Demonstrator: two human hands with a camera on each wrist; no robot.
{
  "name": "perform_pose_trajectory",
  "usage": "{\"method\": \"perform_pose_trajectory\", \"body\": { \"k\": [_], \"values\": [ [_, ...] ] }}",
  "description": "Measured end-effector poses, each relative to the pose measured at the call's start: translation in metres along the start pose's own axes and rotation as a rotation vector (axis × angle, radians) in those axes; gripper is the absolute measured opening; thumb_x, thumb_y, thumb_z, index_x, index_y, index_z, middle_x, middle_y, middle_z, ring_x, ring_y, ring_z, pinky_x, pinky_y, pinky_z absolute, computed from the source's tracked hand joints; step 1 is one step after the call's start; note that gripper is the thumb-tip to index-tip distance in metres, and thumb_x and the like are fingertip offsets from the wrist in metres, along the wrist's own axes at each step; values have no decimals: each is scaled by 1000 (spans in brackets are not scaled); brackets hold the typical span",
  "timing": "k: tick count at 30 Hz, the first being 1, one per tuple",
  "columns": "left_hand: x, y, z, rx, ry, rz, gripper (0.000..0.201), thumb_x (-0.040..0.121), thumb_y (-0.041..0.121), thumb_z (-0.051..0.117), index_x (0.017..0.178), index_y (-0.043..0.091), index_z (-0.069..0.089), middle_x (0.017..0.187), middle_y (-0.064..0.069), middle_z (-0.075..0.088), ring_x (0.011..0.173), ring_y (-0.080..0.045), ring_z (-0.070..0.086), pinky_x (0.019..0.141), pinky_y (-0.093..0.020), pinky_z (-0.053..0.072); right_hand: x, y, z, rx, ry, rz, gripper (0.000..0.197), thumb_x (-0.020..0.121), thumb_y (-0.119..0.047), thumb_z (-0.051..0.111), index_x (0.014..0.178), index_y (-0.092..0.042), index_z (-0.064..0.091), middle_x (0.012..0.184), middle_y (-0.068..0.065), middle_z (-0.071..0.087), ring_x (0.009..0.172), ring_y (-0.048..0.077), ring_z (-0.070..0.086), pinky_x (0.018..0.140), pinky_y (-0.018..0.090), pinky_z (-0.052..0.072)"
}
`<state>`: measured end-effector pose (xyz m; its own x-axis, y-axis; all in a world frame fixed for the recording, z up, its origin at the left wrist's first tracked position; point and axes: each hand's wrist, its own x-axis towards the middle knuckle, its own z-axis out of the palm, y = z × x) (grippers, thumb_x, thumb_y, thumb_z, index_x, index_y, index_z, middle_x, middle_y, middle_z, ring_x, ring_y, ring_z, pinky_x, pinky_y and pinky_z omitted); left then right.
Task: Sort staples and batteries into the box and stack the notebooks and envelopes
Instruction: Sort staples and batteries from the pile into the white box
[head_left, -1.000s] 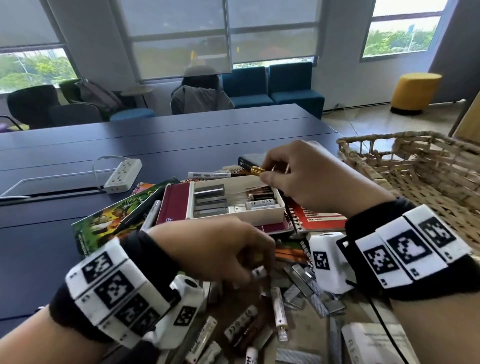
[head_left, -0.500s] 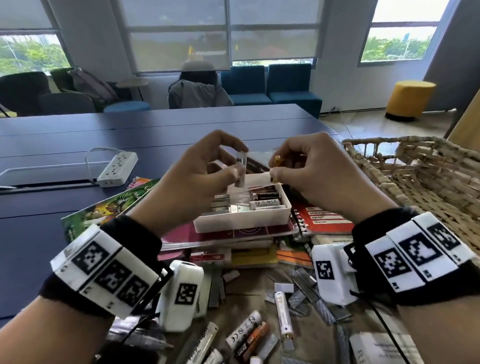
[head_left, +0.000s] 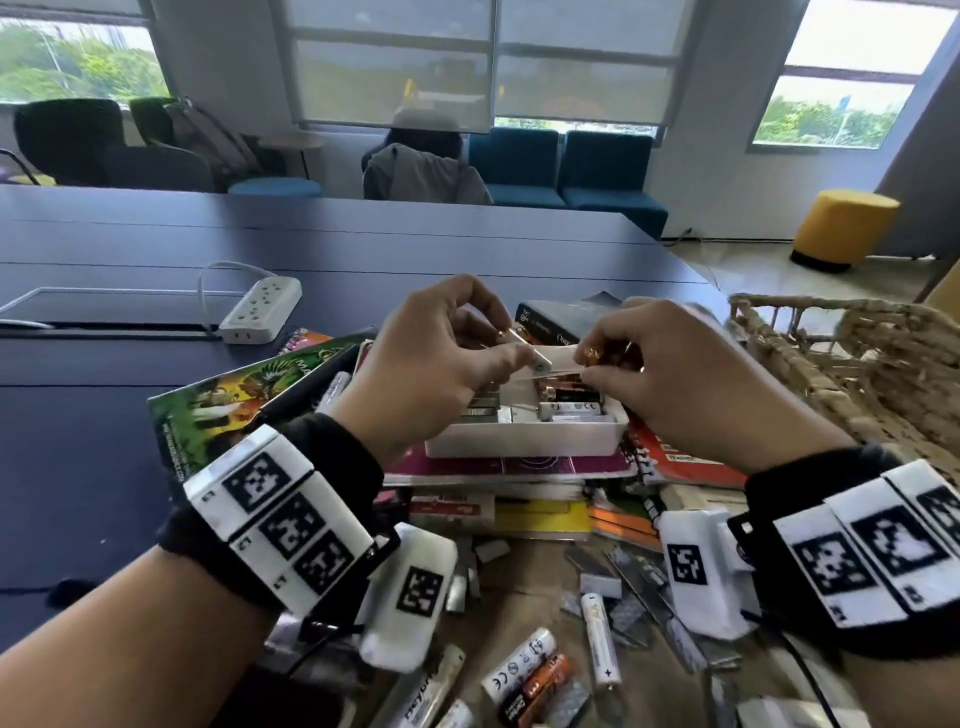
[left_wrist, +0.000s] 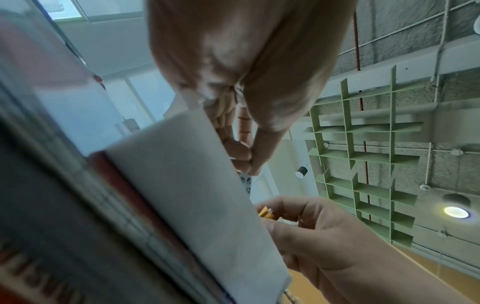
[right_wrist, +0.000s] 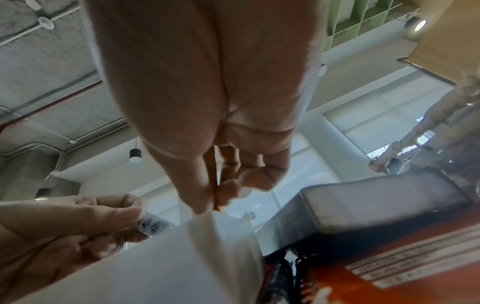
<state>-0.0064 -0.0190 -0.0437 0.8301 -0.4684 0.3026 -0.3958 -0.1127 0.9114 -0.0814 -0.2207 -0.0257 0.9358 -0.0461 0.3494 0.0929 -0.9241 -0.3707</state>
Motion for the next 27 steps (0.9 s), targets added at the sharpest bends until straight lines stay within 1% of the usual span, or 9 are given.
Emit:
{"method": "perform_pose_trajectory", "body": {
  "k": [4, 6, 9, 17, 20, 22, 24, 26, 27],
  "values": [
    [2, -3, -1, -91, 58, -43, 25, 83, 10, 83, 97, 3, 64, 78, -8, 75, 64, -15, 70, 60, -27, 56, 0, -1, 5, -64, -146, -14, 10, 96, -34, 69, 102, -30, 76, 91, -11, 57, 83, 3, 52, 78, 33, 40],
    [2, -3, -1, -116, 61, -59, 24, 84, 9, 82, 98, 1, 63, 79, -10, 75, 63, -15, 70, 58, -25, 56, 0, -1, 6, -50, -153, -9, 11, 96, -34, 69, 103, -29, 76, 90, -11, 57, 81, 3, 52, 76, 34, 38],
    [2, -2, 1, -134, 63, -74, 25, 84, 7, 81, 99, 0, 63, 81, -11, 73, 62, -15, 70, 56, -25, 55, 1, 2, 7, -30, -119, 7, 9, 94, -30, 72, 102, -30, 76, 89, -13, 60, 83, 6, 55, 79, 36, 46],
    [2, -2, 2, -134, 68, -73, 24, 85, 9, 80, 98, 3, 61, 80, -12, 73, 66, -25, 72, 55, -26, 57, 7, 3, 9, -14, -20, 21, 11, 88, -28, 79, 77, -28, 78, 74, -14, 65, 65, 1, 59, 59, 17, 40],
    [2, -2, 3, -124, 81, -68, 24, 85, 10, 81, 98, 5, 61, 80, -10, 73, 65, -24, 72, 54, -26, 56, 8, 3, 8, -6, -15, 28, 10, 87, -25, 80, 77, -27, 77, 72, -13, 62, 63, 1, 57, 55, 10, 38],
    [2, -2, 3, -117, 83, -66, 25, 84, 10, 81, 98, 5, 61, 79, -9, 74, 64, -22, 73, 54, -27, 57, 7, 3, 8, 25, 13, 18, 7, 88, -22, 79, 82, -27, 77, 67, -10, 62, 64, -1, 57, 59, 8, 42],
    [1, -2, 4, -96, 67, -54, 24, 84, 11, 82, 97, 6, 63, 81, -8, 75, 65, -22, 74, 58, -35, 61, 7, 1, 6, 64, 74, 2, 8, 89, -21, 75, 87, -28, 77, 68, -9, 64, 65, 0, 57, 64, 9, 44],
    [-2, -1, 8, -49, 52, -21, 19, 83, 12, 83, 92, 7, 66, 81, -7, 76, 64, -20, 72, 65, -44, 63, 6, -5, 1, 161, 86, -23, 8, 89, -24, 73, 93, -31, 76, 78, -11, 67, 72, 2, 61, 66, 12, 47],
    [-4, 0, 9, -30, 54, -3, 18, 83, 12, 83, 89, 7, 68, 80, -6, 76, 62, -17, 71, 66, -42, 62, 5, -8, -1, 218, 60, -39, 10, 88, -29, 73, 96, -33, 76, 84, -12, 69, 78, 4, 63, 68, 14, 48]
  ]
}}
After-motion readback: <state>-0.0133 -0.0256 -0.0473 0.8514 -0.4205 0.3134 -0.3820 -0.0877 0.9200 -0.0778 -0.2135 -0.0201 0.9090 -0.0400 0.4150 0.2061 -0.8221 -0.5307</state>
